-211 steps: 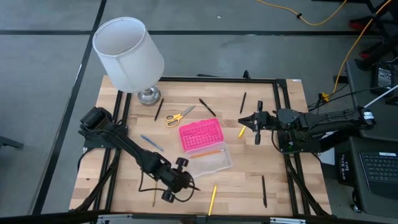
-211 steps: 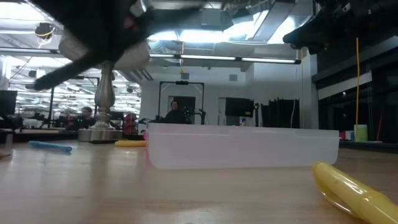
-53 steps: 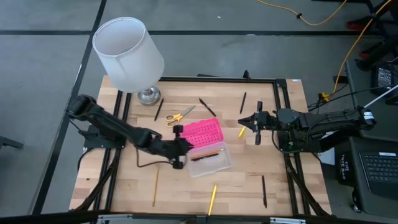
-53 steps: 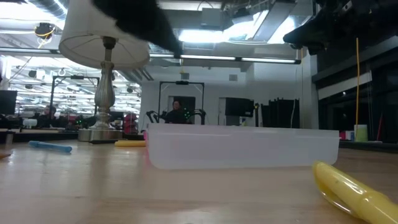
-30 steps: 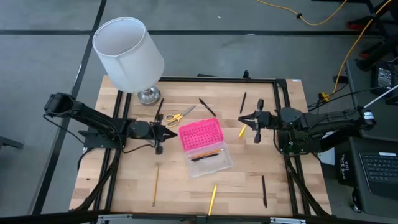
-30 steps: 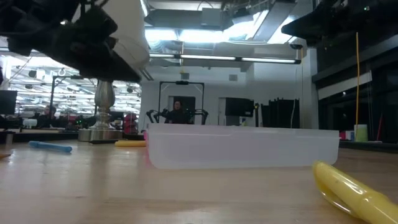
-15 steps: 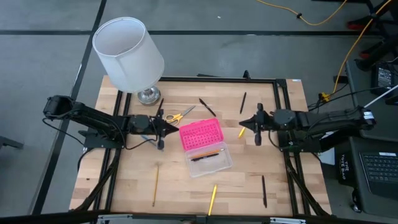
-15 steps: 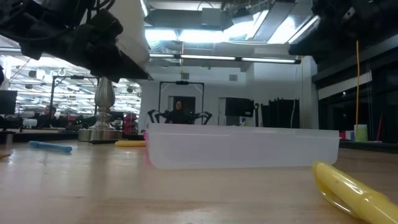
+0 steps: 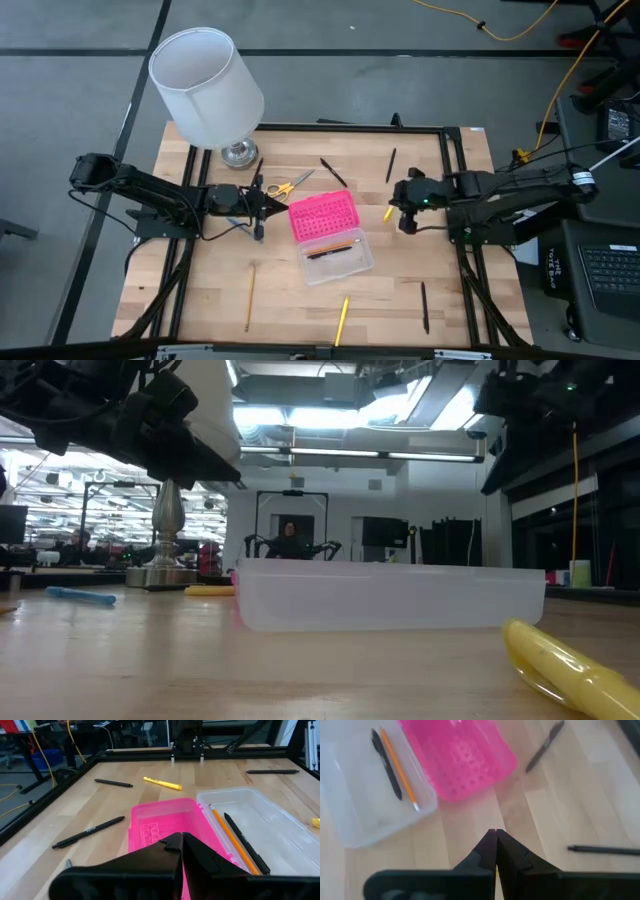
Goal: Pick & place school supplies into a supply box
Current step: Put the yellow pen into the pink supply box
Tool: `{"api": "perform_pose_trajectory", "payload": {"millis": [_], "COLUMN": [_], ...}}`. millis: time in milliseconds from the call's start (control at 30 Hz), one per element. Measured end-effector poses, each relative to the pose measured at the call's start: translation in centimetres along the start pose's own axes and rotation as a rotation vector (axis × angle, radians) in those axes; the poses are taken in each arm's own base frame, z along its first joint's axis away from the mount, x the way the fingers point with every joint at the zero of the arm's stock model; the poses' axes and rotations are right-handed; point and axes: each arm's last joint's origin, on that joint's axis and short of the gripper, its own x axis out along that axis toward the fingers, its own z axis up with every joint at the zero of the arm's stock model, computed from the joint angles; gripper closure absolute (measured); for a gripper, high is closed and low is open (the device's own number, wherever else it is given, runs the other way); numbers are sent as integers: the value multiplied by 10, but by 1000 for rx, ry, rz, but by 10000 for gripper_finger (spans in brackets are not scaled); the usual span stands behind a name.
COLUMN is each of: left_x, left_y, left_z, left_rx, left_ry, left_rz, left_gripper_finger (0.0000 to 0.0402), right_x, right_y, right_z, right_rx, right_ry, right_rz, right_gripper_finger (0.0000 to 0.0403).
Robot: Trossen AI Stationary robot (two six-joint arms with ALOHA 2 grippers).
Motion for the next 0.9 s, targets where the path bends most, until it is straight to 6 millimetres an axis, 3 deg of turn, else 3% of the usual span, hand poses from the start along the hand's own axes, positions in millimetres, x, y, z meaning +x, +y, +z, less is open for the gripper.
{"api": "perform_pose_trajectory", "payload": {"millis": [233,433,633,900], "left_x": [0,0,0,0], "left_y": [0,0,0,0], "left_z": [0,0,0,0], "left_rx": [0,0,0,0], "left_ry": [0,0,0,0], "left_rz": [0,0,0,0], "left_gripper_finger": [393,396,398,398], "right_x": [6,10,28,55], "right_y": [0,-1,-4,-19], "right_z": [24,41,42,39], "right_rx": [-11,-148,-460,-571], "right_ry": [222,363,457,579], "right_rz": [10,-1,53,84], "right_gripper_finger": [398,393,398,399]}}
